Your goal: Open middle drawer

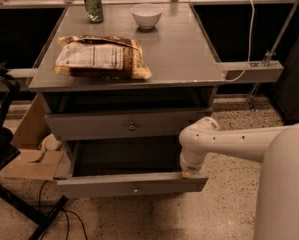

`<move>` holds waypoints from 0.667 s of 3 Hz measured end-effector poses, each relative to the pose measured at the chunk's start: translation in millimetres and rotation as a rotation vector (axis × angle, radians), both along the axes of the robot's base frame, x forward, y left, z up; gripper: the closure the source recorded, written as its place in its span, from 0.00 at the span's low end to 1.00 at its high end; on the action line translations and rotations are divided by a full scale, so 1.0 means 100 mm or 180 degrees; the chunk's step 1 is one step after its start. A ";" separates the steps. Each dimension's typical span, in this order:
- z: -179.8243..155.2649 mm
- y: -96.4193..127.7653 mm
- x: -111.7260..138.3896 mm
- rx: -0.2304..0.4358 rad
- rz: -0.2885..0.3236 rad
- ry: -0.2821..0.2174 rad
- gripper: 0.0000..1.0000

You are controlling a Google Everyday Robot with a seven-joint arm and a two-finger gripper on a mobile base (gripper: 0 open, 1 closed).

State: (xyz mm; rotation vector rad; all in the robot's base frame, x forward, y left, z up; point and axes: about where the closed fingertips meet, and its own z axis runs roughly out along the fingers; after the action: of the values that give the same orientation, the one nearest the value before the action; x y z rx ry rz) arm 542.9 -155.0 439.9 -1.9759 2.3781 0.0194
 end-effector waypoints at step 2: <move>0.00 0.00 0.00 0.0000 0.0000 0.0000 0.19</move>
Offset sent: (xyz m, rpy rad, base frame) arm 0.0000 0.0000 0.0000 0.0000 0.0000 0.0000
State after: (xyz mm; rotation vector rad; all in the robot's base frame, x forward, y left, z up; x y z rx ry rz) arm 542.9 -155.0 439.9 -1.9759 2.3782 0.0195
